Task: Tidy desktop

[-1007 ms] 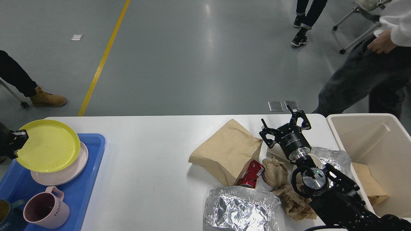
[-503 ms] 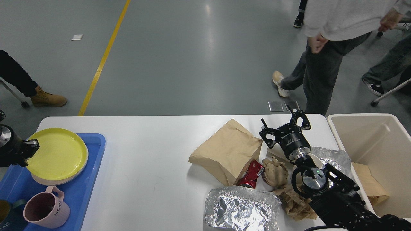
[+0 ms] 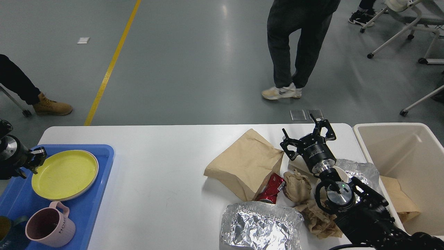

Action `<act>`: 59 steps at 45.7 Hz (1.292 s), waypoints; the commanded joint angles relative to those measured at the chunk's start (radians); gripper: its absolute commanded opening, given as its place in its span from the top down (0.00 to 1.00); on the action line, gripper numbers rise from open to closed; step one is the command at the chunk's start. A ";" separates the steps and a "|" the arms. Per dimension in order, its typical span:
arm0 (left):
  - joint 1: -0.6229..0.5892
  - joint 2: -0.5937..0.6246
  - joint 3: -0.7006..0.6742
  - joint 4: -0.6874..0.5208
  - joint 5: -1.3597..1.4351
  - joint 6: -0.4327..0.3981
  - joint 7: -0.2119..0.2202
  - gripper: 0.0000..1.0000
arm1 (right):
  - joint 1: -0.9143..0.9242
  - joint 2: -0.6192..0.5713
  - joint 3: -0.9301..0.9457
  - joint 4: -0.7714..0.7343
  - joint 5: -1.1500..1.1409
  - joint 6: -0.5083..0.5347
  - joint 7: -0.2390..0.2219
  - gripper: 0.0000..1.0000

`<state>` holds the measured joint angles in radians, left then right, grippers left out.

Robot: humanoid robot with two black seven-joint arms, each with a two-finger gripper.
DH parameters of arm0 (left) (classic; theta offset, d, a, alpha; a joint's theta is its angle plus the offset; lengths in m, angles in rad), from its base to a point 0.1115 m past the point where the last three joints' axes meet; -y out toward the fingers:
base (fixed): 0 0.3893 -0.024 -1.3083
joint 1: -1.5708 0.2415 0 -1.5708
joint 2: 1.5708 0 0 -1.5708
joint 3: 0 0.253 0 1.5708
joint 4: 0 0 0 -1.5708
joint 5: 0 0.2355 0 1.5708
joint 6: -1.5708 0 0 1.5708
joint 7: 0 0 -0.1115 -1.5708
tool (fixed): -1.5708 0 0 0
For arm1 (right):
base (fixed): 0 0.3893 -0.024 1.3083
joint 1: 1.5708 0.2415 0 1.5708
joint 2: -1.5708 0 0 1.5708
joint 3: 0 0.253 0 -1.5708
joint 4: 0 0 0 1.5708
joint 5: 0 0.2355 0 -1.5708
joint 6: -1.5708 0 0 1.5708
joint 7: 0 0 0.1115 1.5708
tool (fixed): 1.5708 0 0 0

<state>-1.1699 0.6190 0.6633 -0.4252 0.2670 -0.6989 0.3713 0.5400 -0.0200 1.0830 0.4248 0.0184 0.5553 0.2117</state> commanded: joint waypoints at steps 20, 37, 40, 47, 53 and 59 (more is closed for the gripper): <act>-0.237 0.294 -0.002 -0.144 0.001 -0.261 0.003 0.04 | 0.000 0.000 0.000 -0.001 0.000 0.000 0.000 0.00; -0.261 0.524 -0.068 -0.167 0.003 -0.261 0.012 0.04 | 0.000 0.000 0.000 0.000 0.000 0.000 0.000 0.00; -0.260 0.545 -0.119 -0.178 0.002 -0.261 0.011 0.04 | 0.000 -0.001 0.000 0.000 0.000 0.000 0.000 0.00; -0.241 0.529 -0.287 -0.178 -0.006 -0.261 0.000 0.04 | 0.000 0.000 0.000 0.000 0.000 0.000 0.000 0.00; -0.157 0.447 -0.465 -0.133 -0.155 -0.261 -0.008 0.04 | 0.000 0.000 0.000 0.000 0.000 0.000 0.000 0.00; 0.004 0.377 -0.669 -0.060 -0.357 -0.261 -0.011 0.04 | 0.000 0.000 0.000 0.000 0.000 0.000 0.000 0.00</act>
<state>-1.2919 1.0602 0.1660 -0.5456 0.0704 -0.9599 0.3624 0.5399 -0.0201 1.0829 0.4247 0.0184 0.5553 0.2117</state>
